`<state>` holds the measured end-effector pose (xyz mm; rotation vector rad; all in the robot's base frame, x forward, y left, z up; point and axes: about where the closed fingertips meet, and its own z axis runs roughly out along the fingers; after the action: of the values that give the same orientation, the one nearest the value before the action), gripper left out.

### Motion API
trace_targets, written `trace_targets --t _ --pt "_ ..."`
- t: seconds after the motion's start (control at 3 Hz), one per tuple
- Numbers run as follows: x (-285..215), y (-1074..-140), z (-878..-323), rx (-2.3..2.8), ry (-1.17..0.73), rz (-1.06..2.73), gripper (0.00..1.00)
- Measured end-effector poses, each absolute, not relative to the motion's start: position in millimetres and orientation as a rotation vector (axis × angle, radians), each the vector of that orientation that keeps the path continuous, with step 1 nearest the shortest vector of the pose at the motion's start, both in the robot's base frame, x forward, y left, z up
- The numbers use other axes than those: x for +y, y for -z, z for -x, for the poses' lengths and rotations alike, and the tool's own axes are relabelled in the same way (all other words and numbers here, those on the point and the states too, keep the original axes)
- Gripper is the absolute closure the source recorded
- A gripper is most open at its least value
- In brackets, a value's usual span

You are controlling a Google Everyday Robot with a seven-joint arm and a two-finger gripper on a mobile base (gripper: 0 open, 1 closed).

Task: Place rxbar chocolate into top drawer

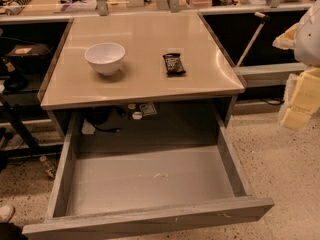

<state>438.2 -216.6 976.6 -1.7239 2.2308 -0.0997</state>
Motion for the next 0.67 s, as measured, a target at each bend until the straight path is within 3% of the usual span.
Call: trace_targets --t 0.67 --pt "-208.6 -968.0 -470.2 2.208 0.095 1.755 0.0"
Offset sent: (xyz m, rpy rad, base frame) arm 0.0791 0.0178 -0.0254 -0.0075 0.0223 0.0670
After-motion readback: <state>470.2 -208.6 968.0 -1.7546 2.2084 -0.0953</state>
